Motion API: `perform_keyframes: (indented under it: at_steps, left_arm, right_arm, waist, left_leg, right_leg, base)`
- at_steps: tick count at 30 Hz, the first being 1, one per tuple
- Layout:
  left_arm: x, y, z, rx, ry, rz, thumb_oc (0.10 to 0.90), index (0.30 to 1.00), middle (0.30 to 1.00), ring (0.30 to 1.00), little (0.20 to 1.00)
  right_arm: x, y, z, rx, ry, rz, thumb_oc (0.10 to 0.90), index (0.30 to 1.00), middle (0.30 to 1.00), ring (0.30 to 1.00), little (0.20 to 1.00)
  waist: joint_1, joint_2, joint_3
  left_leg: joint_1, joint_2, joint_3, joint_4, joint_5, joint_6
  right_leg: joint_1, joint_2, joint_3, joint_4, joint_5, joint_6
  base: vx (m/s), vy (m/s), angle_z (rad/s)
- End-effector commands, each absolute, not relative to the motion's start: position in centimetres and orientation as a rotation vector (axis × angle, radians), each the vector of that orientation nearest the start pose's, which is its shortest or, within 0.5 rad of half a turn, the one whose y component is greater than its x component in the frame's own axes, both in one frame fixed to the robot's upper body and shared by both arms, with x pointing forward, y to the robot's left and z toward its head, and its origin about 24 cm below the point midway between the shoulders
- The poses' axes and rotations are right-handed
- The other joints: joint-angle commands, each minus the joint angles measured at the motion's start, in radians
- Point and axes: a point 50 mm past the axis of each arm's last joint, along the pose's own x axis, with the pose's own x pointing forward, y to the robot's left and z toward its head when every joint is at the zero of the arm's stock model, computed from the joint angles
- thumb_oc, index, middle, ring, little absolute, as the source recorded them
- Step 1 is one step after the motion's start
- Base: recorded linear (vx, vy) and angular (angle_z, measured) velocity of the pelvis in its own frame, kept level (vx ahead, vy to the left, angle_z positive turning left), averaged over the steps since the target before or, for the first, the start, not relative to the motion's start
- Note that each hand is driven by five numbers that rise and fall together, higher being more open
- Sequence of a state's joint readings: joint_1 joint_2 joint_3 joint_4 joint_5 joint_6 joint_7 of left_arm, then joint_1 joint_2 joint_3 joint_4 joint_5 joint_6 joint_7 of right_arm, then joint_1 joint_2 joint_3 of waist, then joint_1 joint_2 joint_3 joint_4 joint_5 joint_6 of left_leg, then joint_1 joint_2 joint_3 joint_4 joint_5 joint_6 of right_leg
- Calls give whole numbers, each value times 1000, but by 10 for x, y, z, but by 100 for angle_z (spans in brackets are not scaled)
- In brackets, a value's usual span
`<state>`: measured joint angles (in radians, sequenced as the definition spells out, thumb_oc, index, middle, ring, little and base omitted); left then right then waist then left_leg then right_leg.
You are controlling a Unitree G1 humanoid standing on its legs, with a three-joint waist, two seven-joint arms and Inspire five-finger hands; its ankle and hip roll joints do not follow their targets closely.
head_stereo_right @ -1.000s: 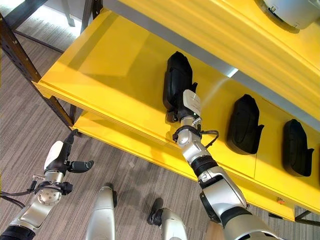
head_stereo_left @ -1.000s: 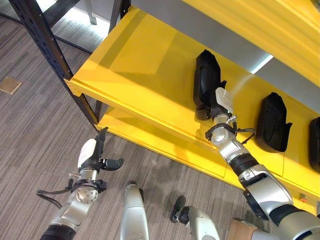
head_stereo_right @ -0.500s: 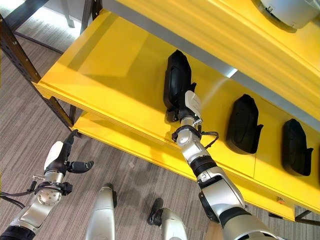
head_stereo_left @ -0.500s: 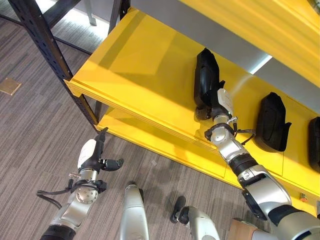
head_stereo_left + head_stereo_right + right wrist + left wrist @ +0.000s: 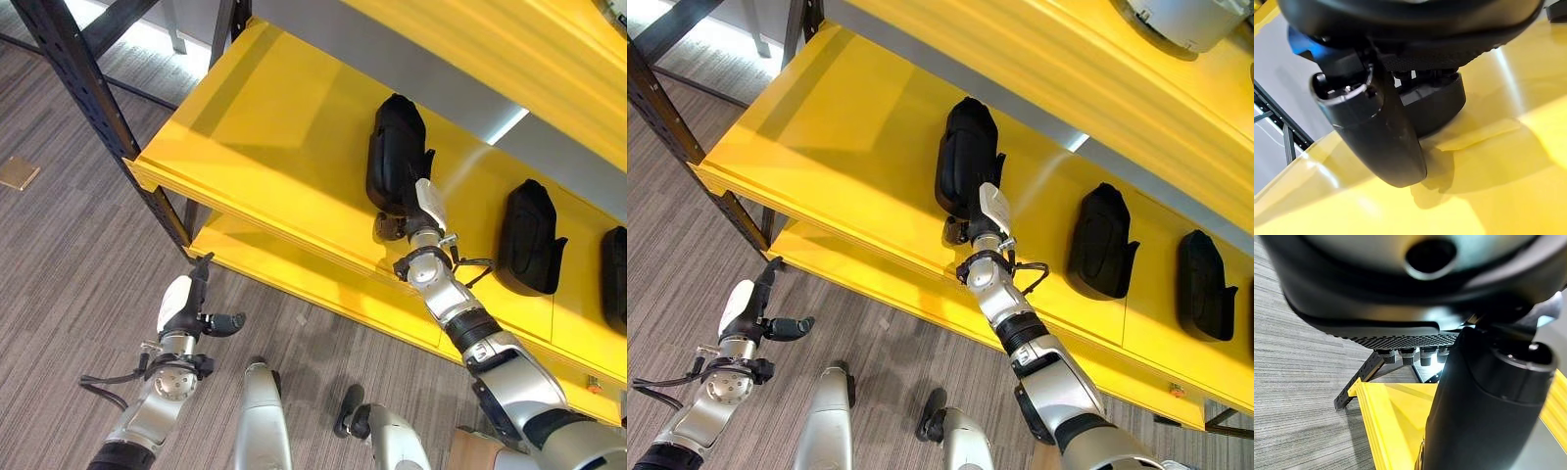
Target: Move parts from the plastic box to the shelf.
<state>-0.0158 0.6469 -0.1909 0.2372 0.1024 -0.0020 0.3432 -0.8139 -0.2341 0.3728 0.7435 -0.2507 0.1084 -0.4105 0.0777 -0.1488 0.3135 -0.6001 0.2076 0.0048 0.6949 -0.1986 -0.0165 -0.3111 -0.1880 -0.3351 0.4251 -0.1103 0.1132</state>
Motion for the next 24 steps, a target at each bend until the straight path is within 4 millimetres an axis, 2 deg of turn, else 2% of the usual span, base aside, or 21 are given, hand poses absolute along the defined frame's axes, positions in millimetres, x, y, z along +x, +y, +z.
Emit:
perform_keyframes:
  at_steps: [1,6,17,24]
  left_arm:
    - [259,267,64,824,-56,232,900,1000,1000,1000,1000]
    - [259,266,63,826,-59,234,900,1000,1000,1000,1000]
    - [259,266,63,826,-56,226,900,1000,1000,1000,1000]
    - [258,269,60,830,-38,235,900,1000,1000,1000,1000]
  right_arm:
    - [384,-119,150,-703,-299,-146,900,1000,1000,1000,1000]
    - [384,-111,155,-712,-322,-119,900,1000,1000,1000,1000]
    - [385,-100,148,-711,-291,-72,900,1000,1000,1000,1000]
    - [387,-92,150,-676,-284,-53,900,1000,1000,1000,1000]
  waist:
    - [2,-11,-10]
    - [4,-13,-7]
    - [7,-17,-7]
    - [12,-21,-6]
  left_leg:
    - [35,72,-64,-1,-35,-31]
    - [39,73,-65,-2,-34,-30]
    - [40,68,-67,-7,-35,-29]
    - [32,65,-69,4,-37,-26]
  right_leg:
    - [62,-54,80,-41,96,63]
    - [62,-53,81,-35,93,62]
    - [61,-54,82,-35,93,64]
    - [61,-54,81,-33,96,63]
  base:
    - [0,0,0]
    - [0,0,0]
    - [0,0,0]
    - [0,0,0]
